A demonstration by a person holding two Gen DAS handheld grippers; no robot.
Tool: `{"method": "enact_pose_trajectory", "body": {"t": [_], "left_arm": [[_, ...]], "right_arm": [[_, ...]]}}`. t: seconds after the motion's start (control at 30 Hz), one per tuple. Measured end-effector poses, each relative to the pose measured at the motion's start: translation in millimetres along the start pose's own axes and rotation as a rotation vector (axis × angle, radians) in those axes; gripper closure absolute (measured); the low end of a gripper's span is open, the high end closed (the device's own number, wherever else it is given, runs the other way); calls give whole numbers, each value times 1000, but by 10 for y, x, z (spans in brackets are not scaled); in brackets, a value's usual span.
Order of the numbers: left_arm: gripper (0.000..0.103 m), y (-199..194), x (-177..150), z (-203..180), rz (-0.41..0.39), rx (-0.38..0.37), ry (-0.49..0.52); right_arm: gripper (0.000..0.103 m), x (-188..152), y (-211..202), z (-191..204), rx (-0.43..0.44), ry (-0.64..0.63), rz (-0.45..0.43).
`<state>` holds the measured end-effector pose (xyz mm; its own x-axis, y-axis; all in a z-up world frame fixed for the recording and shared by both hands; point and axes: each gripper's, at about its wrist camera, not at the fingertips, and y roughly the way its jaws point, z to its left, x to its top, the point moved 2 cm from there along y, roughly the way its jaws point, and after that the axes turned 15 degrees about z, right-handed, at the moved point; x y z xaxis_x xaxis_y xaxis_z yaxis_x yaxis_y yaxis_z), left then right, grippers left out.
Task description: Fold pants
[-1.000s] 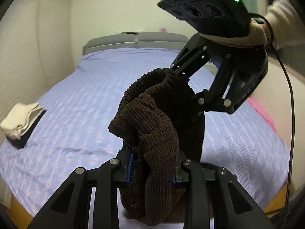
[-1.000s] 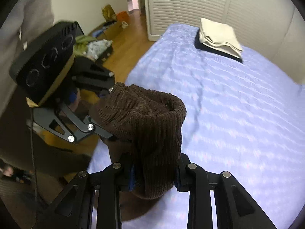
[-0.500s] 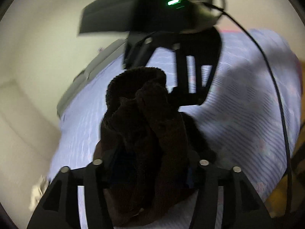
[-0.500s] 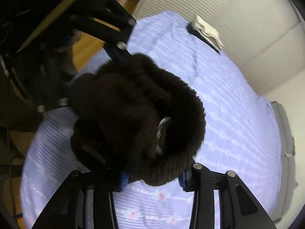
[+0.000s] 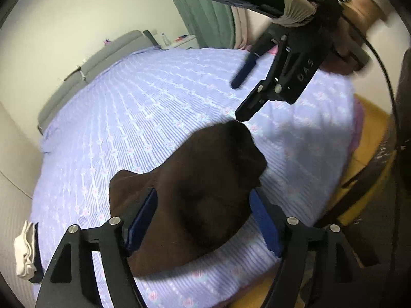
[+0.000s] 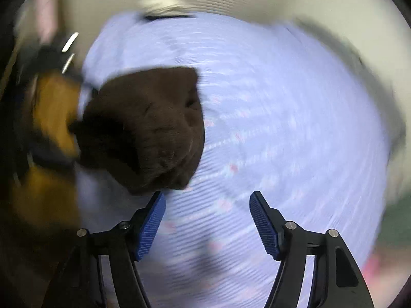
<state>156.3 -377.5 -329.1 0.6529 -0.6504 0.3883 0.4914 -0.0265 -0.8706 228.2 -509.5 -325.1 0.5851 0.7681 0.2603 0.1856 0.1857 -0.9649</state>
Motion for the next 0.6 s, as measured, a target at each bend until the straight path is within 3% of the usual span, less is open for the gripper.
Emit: {"method": "enact_pose_trajectory", "body": {"t": [0.1, 0.13, 0.23, 0.3, 0.37, 0.47, 0.6], "left_arm": [[20, -134, 40, 317, 5, -79, -27], [19, -99, -14, 380, 5, -99, -32], [19, 41, 62, 803, -8, -144, -7], [21, 298, 153, 1017, -16, -162, 81], [30, 503, 304, 1202, -15, -214, 170], [34, 794, 545, 1414, -1, -333, 310], [34, 995, 843, 1482, 12, -482, 571]], "right_arm": [[31, -122, -179, -39, 222, 322, -56], [26, -126, -184, 35, 292, 439, -89], [23, -400, -99, 208, 390, 680, -158], [23, -499, -8, 331, 378, 786, -170], [23, -596, 81, 477, 321, 897, -189], [23, -732, 114, 659, 256, 1049, -234], [23, -851, 241, 953, 261, 1296, -265]]}}
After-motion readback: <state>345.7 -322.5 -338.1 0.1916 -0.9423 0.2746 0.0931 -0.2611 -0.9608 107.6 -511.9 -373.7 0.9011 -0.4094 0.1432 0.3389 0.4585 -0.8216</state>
